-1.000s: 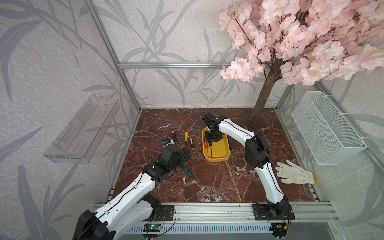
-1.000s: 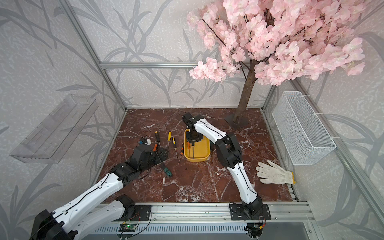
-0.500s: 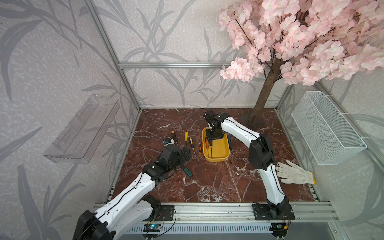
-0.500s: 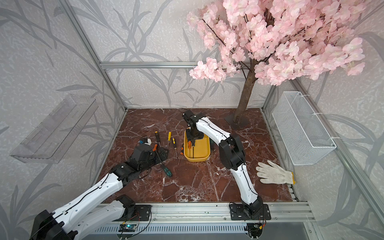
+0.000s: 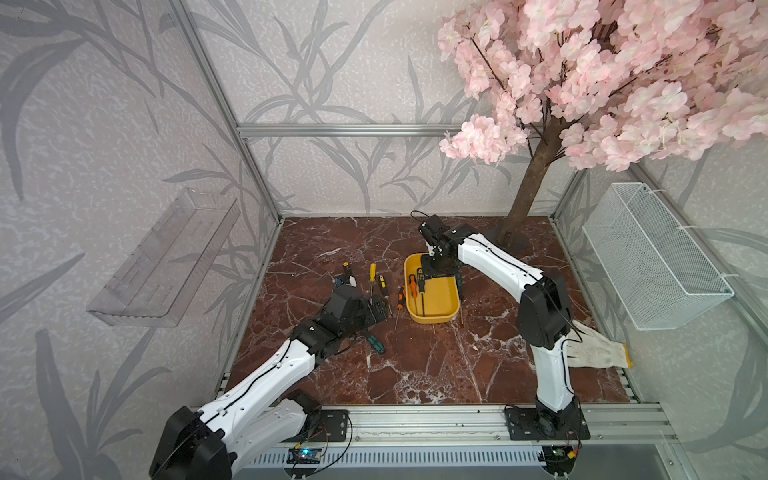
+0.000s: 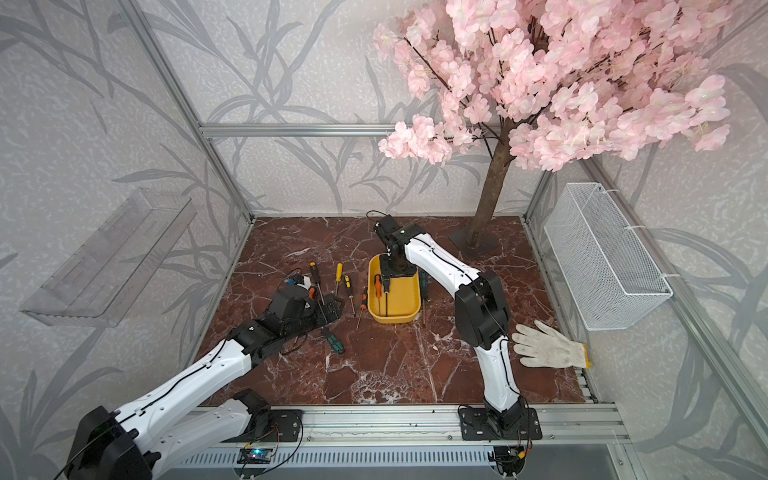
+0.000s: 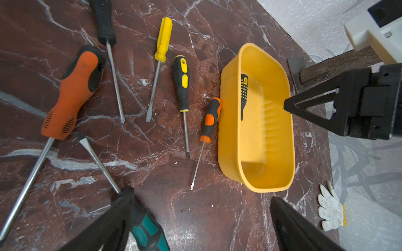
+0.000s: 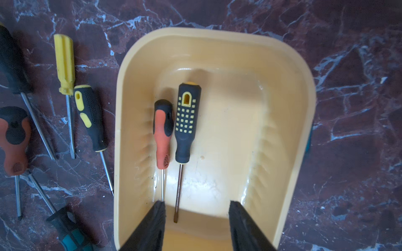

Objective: Put the screwdriver on the desktop into the storage box
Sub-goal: Place the screwdriver in the storage box, then pick up the screwdriver from the center of the board.

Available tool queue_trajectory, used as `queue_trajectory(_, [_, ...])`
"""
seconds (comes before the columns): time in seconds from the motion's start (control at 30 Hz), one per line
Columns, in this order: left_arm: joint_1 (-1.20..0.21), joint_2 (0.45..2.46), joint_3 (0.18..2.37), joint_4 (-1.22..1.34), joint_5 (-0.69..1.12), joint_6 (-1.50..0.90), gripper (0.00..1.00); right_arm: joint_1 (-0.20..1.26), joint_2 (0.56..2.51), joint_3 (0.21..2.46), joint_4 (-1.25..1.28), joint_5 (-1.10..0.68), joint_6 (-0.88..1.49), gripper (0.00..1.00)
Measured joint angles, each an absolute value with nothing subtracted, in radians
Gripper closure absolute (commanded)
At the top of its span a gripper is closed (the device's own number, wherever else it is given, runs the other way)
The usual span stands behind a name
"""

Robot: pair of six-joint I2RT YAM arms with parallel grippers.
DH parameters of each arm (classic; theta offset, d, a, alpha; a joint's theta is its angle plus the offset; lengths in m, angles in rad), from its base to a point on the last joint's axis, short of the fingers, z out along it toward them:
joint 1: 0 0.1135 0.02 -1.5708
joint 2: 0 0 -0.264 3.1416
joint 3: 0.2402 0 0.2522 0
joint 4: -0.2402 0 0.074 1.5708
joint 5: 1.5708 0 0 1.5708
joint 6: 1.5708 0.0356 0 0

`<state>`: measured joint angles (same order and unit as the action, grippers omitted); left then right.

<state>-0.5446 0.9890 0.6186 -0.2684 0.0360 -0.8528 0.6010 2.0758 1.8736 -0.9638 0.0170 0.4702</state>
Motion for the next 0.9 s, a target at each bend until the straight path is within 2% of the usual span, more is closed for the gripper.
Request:
queue_trajectory(0.53, [-0.678, 1.158, 0.71, -0.186, 0.053, -0.849, 0.0, 0.418, 1.818, 1.509, -0.832, -0.027, 0.531, 0.5])
queue_trajectory(0.9, [-0.753, 1.255, 0.754, -0.163, 0.052, -0.85, 0.0, 0.346, 1.837, 1.407, -0.756, -0.073, 0.553, 0.52])
